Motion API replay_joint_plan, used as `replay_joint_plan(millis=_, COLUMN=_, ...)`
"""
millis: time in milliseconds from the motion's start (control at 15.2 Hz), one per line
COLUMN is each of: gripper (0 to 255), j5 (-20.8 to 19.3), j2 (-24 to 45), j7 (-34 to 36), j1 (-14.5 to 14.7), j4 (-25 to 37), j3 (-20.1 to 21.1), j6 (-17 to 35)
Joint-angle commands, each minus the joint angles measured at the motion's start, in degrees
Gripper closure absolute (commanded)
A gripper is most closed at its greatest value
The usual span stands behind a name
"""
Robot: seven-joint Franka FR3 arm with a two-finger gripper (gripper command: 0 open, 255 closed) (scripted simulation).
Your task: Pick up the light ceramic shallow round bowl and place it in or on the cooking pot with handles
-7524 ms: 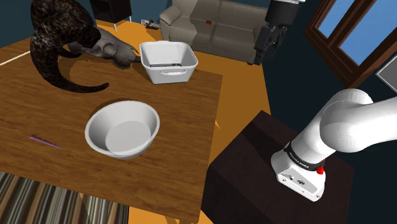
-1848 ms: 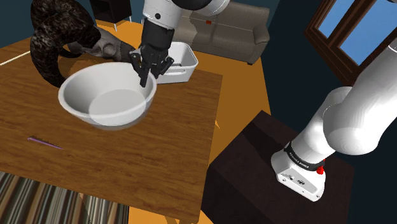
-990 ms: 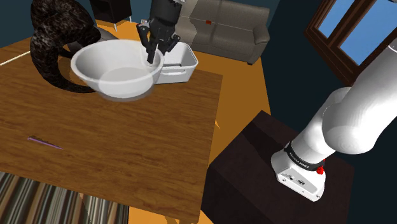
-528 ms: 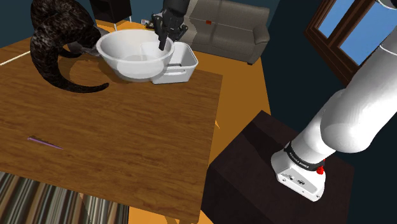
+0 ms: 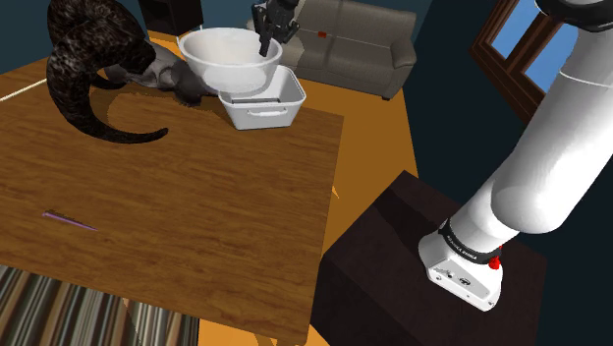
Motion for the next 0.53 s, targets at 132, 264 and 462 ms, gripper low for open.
replay_joint_plan(millis=132, gripper=255, j5=-0.2, j2=5.54, j7=-3.43, j1=-2.68, j4=8.05, j3=-1.64, j6=-3.76)
replay_joint_plan(millis=264, gripper=255, j5=-0.31, j2=8.78, j7=-4.76, j1=-3.98, j4=13.08, j3=-2.29, j6=-6.11)
replay_joint_plan(millis=462, gripper=255, j5=-0.49, j2=14.56, j7=-6.41, j1=-5.97, j4=22.24, j3=-3.07, j6=-10.27)
